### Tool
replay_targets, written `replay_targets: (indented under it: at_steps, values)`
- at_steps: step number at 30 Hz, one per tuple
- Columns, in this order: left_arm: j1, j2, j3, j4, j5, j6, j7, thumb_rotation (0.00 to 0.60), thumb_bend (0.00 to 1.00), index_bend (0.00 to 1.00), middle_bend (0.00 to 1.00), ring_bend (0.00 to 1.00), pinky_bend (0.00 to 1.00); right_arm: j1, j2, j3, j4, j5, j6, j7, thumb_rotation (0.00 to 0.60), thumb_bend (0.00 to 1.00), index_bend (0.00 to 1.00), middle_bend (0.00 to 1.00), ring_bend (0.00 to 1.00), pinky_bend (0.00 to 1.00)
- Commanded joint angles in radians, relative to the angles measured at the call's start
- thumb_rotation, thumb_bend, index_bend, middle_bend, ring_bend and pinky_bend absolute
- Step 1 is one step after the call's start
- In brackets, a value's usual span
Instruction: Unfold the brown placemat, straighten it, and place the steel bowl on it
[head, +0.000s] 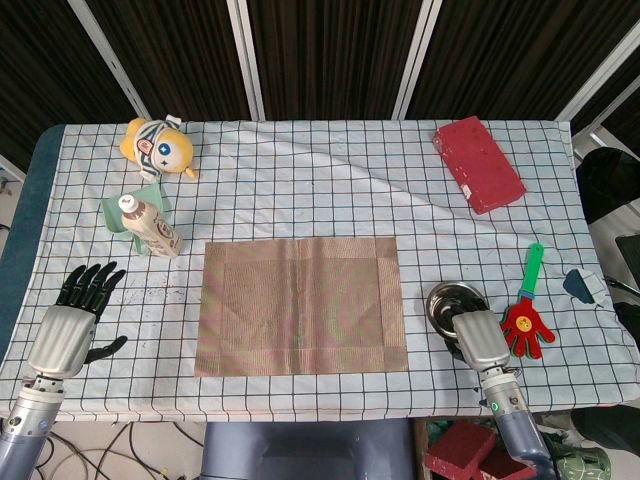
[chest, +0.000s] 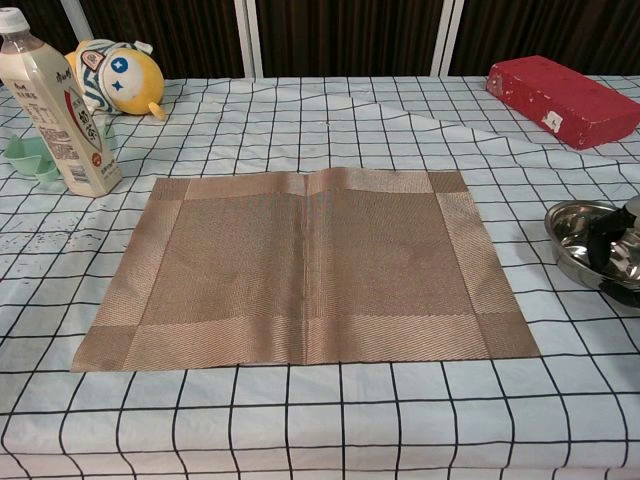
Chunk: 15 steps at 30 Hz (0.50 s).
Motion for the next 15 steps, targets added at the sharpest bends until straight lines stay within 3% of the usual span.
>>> replay_targets:
  at_steps: [1, 5, 15]
  values:
    - [0.001, 0.001, -0.002, 0.0, 0.001, -0.002, -0.004, 0.6, 0.05, 0.08, 0.03, 0.03, 0.05, 0.005, -0.006, 0.001, 0.006, -0.005, 0.0, 0.012, 0.6, 0.43, 0.63, 0.51, 0.37, 0.3]
    - [0.002, 0.002, -0.006, -0.001, 0.001, -0.006, -0.008, 0.6, 0.05, 0.08, 0.03, 0.03, 0.05, 0.009, -0.003, -0.001, -0.005, -0.024, 0.012, 0.024, 0.6, 0.5, 0.69, 0.55, 0.4, 0.33]
    - [0.006, 0.002, -0.013, -0.002, 0.006, -0.005, -0.013, 0.6, 0.05, 0.08, 0.03, 0.03, 0.05, 0.035, 0.014, 0.013, -0.09, -0.076, 0.036, 0.006, 0.6, 0.51, 0.7, 0.57, 0.41, 0.33]
